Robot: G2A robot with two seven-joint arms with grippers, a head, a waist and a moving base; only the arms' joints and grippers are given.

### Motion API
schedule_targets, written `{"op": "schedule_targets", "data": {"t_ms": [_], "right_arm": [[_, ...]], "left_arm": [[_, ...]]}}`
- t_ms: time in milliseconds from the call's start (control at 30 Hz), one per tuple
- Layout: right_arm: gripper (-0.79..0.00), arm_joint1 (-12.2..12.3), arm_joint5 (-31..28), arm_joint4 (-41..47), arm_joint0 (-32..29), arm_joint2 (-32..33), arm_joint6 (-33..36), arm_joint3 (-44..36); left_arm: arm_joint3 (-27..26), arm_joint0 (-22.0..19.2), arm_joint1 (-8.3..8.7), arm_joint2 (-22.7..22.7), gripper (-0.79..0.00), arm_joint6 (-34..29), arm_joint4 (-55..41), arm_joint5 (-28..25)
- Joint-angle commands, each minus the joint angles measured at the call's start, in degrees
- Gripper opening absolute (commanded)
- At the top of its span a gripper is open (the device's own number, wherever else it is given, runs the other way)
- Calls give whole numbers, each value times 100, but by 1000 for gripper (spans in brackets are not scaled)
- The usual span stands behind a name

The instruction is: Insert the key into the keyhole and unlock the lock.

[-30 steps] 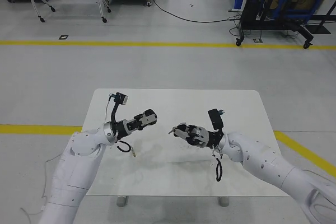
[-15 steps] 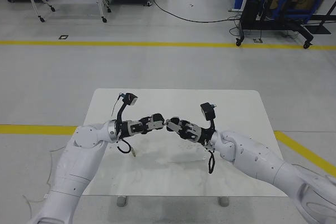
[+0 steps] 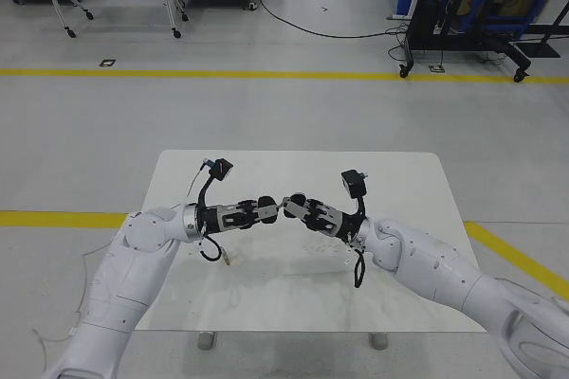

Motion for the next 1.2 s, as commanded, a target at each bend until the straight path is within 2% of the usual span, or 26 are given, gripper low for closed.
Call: {"op": "schedule_targets", "data": {"t_ms": [0,167,200,233,267,533,1067,1167], "right_arm": [[-785,1,0,38,-17,34,75,-11],[-785,-8,0,159,-48,101,346,-43],[-720,-10,0,199,-54,114,410,-48],[-471,-11,0,238,-57,129,477,-53],[0,-12,0,278,-61,149,535,-54],[0,-10,0,377,-85,229,678,-64],[0,-10,0,377,-85,229,678,-64],[0,-7,361,233,-152,335,878,-137]], "left_arm": [[0,-7,18,25,-785,19,3,-19],[19,-32,62,75,-785,60,23,-60],[26,-35,68,82,-785,74,20,-73],[40,-39,74,88,-785,81,16,-80],[49,-45,80,92,-785,91,16,-90],[115,-40,120,25,-785,108,-450,-55],[115,-40,120,25,-785,108,-450,-55],[5,32,125,-1,-785,396,-263,20]]}}
